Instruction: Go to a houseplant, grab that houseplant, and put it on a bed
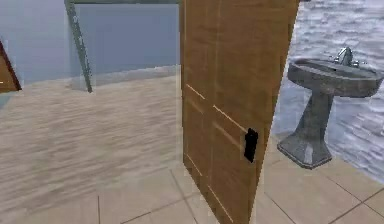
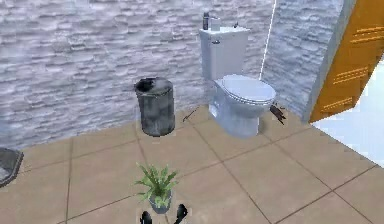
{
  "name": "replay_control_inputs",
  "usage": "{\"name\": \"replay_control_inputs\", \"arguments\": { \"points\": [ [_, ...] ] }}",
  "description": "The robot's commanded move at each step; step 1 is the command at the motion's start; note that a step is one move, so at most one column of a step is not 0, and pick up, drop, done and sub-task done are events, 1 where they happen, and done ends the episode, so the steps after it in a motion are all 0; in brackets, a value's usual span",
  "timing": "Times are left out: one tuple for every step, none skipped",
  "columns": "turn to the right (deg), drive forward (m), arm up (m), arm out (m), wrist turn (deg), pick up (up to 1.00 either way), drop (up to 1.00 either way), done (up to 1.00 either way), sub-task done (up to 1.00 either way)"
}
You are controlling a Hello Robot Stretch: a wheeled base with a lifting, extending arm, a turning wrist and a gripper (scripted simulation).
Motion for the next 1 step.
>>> {"name": "replay_control_inputs", "arguments": {
  "points": [
    [-45.0, 0.0, 0.0, 0.0, 0.0, 0.0, 0.0, 0.0, 0.0]
  ]
}}
